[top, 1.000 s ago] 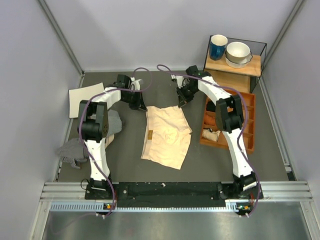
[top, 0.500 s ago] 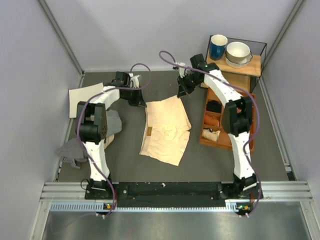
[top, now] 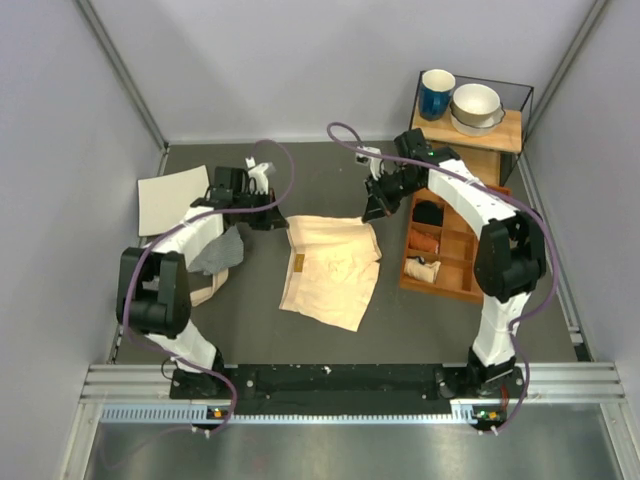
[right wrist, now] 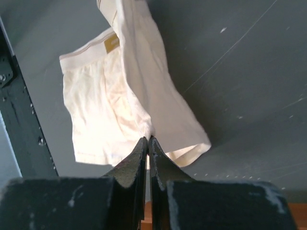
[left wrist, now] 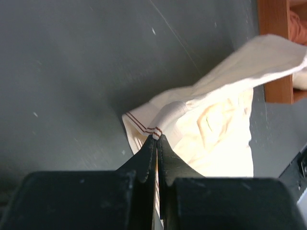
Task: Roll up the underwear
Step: Fold the underwear at the center of the board.
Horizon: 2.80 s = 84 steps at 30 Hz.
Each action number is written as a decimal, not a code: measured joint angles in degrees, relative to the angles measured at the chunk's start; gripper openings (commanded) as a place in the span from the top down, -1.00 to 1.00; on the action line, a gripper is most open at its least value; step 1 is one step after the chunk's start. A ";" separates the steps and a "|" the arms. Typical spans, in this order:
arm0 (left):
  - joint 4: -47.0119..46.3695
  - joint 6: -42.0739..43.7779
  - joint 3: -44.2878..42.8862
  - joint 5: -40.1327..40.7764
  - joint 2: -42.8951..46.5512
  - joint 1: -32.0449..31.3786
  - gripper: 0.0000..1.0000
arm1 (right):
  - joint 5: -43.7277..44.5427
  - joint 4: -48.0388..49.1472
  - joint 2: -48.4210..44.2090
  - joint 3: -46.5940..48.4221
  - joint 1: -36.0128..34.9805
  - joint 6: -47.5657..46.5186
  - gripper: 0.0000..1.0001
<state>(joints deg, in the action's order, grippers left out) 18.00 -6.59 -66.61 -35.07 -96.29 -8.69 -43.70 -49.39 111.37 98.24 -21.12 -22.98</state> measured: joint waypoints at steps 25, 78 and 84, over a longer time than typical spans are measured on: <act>-3.04 -10.29 32.52 8.17 26.64 -8.72 1.00 | -3.02 1.07 -16.63 -30.12 -12.33 -8.55 1.00; 3.65 -29.49 42.95 9.18 53.66 -19.56 0.35 | 4.63 -4.15 -13.53 -34.34 -16.90 -11.41 0.63; 3.41 -26.12 35.56 13.64 40.70 -19.56 0.43 | 7.30 -2.27 -10.27 -24.85 -15.06 -7.91 0.75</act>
<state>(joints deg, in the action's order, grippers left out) 21.41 -32.71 -31.05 -21.43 -55.59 -28.25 -36.40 -51.66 101.10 73.38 -36.18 -30.89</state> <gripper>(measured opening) 0.305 0.135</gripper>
